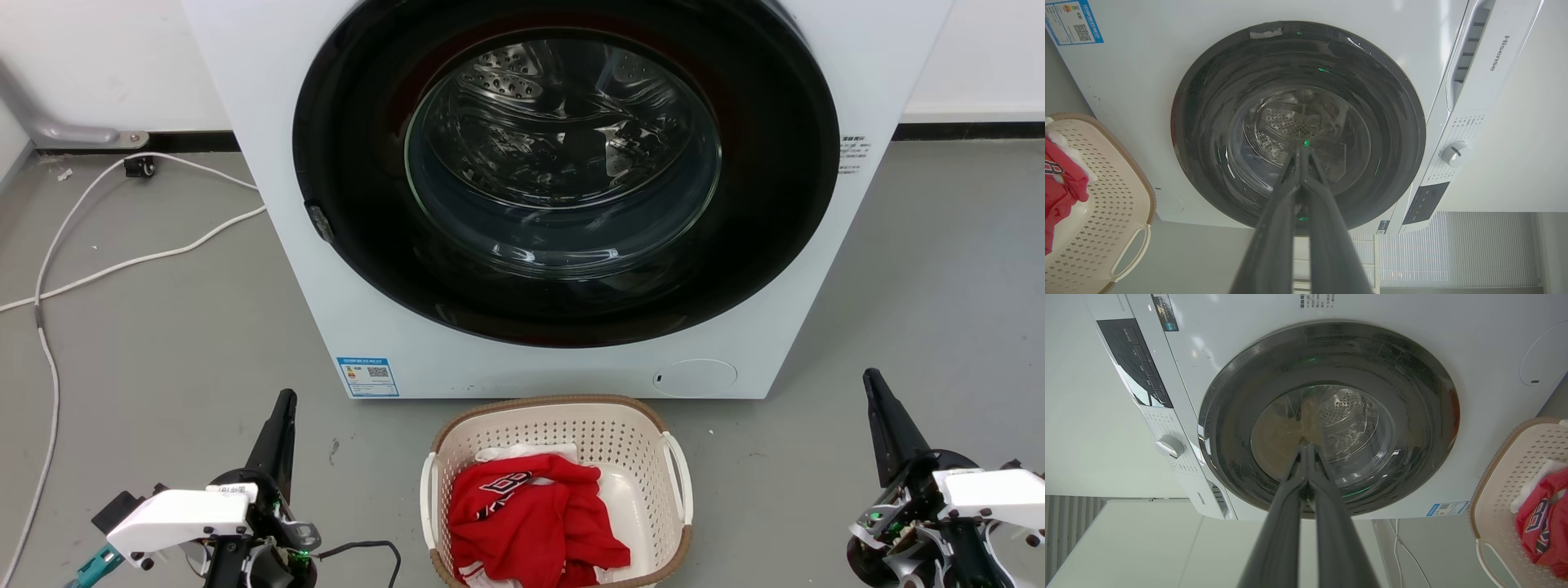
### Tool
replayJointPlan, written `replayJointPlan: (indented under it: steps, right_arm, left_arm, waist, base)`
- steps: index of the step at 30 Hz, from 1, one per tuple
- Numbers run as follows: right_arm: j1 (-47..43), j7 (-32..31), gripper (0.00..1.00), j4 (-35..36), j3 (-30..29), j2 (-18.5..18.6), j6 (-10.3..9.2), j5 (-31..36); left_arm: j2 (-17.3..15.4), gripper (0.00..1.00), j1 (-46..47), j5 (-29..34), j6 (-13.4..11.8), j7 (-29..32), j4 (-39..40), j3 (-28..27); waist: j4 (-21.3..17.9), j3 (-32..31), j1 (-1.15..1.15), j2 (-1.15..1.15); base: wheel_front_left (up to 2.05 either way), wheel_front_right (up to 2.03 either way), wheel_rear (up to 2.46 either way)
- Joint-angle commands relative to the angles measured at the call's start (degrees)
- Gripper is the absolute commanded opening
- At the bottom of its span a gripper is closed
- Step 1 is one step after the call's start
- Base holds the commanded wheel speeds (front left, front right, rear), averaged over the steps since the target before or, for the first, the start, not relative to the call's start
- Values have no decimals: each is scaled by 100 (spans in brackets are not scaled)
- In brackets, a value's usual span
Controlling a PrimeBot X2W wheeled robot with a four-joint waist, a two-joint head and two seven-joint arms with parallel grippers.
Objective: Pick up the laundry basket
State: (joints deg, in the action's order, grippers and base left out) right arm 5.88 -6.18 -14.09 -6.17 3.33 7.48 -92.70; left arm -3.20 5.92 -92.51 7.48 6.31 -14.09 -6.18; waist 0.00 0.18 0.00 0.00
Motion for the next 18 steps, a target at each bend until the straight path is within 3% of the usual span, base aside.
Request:
replayJointPlan:
  steps: [1, 18]
  right_arm:
    - [73, -22, 0, -10, -10, -24, 1, 35]
    - [74, -23, 0, -10, -19, -30, 1, 47]
  left_arm:
    - [8, 0, 62, 18, 2, 1, -9, -18]
    - [11, 0, 63, 26, 2, 10, -9, -26]
  waist:
    - [0, 0, 0, 0]
    - [0, 0, 0, 0]
  base:
    - [0, 0, 0]
    - [0, 0, 0]
